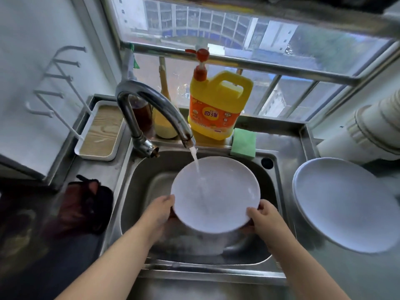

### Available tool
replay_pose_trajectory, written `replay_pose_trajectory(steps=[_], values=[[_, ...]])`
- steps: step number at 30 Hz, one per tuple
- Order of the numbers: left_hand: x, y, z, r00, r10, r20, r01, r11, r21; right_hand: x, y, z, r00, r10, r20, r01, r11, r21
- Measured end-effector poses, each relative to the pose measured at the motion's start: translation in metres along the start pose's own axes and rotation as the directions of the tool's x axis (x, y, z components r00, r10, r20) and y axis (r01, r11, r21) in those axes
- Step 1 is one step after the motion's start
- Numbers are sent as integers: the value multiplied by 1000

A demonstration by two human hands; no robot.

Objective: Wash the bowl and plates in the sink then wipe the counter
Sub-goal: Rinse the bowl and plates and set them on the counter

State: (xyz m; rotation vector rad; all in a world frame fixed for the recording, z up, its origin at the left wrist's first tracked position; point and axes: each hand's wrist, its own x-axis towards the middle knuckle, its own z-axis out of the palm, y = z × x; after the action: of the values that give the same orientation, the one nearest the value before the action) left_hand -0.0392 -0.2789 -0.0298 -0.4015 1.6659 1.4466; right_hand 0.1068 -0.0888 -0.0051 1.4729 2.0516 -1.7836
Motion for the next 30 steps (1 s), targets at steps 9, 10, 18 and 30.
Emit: replay_pose_trajectory(steps=[9, 10, 18, 30], values=[[-14, 28, -5, 984, 175, 12, -176, 980, 93, 8, 8, 8, 999, 2, 42, -14, 954, 300], [-18, 31, -6, 978, 206, 11, -206, 971, 119, 9, 7, 12, 999, 13, 52, -30, 941, 338], [-48, 58, -24, 896, 440, -55, -396, 848, 352, 17, 0, 50, 961, 143, 237, -234, 877, 420], [-57, 46, -37, 966, 207, -153, -175, 964, 202, 0, -5, 29, 961, 190, 203, -205, 977, 60]])
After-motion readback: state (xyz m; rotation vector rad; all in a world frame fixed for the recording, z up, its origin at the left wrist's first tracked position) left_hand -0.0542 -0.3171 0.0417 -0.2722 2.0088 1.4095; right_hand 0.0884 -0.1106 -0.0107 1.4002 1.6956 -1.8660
